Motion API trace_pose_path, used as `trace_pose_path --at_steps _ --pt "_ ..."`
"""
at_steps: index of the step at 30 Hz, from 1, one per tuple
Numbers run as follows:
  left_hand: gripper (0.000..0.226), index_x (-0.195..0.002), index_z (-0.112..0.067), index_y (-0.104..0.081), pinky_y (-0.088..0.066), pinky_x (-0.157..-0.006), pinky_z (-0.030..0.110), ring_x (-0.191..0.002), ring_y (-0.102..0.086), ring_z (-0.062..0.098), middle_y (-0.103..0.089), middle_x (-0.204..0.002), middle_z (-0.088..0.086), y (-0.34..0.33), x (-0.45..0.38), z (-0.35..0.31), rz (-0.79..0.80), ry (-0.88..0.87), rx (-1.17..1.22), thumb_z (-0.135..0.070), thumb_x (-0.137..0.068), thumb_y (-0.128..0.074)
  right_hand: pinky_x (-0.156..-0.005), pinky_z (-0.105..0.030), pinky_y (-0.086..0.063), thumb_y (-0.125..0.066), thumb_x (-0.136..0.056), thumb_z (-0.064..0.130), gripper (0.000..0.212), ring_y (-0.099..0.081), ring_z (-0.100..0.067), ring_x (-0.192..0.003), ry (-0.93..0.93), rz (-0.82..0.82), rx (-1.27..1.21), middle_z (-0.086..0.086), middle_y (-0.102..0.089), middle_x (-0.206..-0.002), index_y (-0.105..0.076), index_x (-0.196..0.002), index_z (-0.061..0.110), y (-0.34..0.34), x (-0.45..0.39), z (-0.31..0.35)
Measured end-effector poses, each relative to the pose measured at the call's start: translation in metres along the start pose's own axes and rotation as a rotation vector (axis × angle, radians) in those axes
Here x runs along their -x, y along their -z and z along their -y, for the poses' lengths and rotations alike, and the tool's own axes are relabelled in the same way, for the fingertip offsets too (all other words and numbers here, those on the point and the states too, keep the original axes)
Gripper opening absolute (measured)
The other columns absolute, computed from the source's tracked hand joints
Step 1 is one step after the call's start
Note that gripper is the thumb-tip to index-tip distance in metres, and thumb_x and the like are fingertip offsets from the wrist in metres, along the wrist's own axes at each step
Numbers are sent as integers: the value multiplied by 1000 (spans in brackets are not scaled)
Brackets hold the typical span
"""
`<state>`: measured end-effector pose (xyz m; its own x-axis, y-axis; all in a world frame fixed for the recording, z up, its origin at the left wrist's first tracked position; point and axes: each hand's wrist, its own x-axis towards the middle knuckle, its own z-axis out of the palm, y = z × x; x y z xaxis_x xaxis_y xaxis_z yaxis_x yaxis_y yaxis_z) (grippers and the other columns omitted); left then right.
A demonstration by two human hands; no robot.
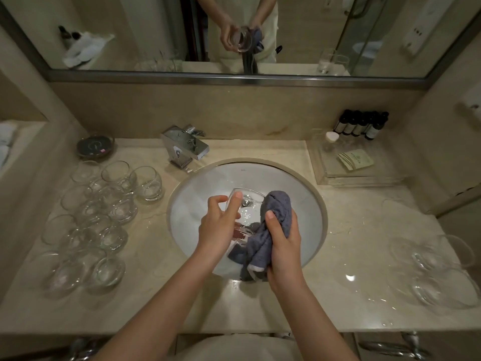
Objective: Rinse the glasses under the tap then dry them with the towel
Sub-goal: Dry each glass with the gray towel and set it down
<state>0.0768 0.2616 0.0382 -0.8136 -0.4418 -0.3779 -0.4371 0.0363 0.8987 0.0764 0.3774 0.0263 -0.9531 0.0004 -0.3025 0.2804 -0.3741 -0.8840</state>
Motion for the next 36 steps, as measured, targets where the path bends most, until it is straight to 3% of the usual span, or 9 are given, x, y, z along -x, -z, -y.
trace_pose_path --at_steps 4,8,14,19,24,27,30,33,36 --pt "59 -110 -24 -52 -59 -68 35 -70 -71 14 -68 -97 6 -3 5 -6 87 27 92 -62 -71 -73 -102 -50 -46 -65 -83 31 47 -63 -25 -113 47 45 64 -4 -66 -121 -54 -128 23 -5 -1 5" --pt "50 -102 -14 -65 -53 -61 29 -68 -69 22 -73 -90 14 6 4 -16 288 176 293 -55 -74 -63 -99 -56 -47 -70 -83 28 38 -65 -30 -108 -32 0 -92 -11 -68 -116 -60 -119 22 -3 -8 6" --pt "41 -98 -25 -64 -56 -79 38 -82 -68 17 -68 -95 3 5 -3 -8 84 85 56 -63 -86 -53 -90 -45 -54 -67 -88 19 26 -67 -23 -99 -15 3 -67 -8 -69 -108 -63 -114 22 -2 -9 6" --pt "74 -111 -24 -50 -60 -76 43 -84 -70 21 -64 -99 7 0 2 -9 99 13 14 -65 -58 -80 -86 -37 -53 -65 -82 26 36 -67 -22 -101 8 41 -21 -8 -68 -112 -60 -118 22 -6 -10 11" --pt "53 -99 -14 -65 -52 -57 28 -62 -66 17 -69 -82 8 10 0 -12 345 184 408 -58 -69 -66 -83 -44 -58 -61 -88 21 34 -68 -31 -97 -111 18 -176 -17 -68 -113 -59 -120 14 -8 -11 12" --pt "61 -100 -18 -71 -51 -64 29 -66 -62 13 -61 -81 0 6 -2 -7 267 132 322 -67 -68 -54 -94 -53 -52 -61 -88 21 29 -65 -36 -105 -121 -2 -163 -18 -67 -115 -60 -117 16 -9 -13 10" --pt "62 -105 -24 -64 -57 -73 43 -71 -66 20 -68 -87 5 6 -9 -3 115 74 205 -73 -68 -67 -98 -56 -48 -65 -81 24 33 -63 -38 -109 -100 -20 -156 -17 -67 -115 -62 -114 18 -8 -12 8" --pt "33 -101 -28 -52 -60 -75 43 -69 -72 19 -71 -89 6 4 -11 -1 55 -9 78 -58 -87 -57 -92 -47 -52 -64 -85 19 27 -65 -33 -105 -65 -2 -112 -12 -69 -110 -62 -112 21 -6 -14 8" --pt "62 -114 -24 -50 -58 -81 42 -84 -71 19 -67 -100 3 -1 -10 -1 101 18 -21 -62 -71 -73 -86 -36 -54 -62 -89 18 29 -68 -22 -100 -27 33 -18 -8 -69 -110 -60 -117 22 -9 -15 9"
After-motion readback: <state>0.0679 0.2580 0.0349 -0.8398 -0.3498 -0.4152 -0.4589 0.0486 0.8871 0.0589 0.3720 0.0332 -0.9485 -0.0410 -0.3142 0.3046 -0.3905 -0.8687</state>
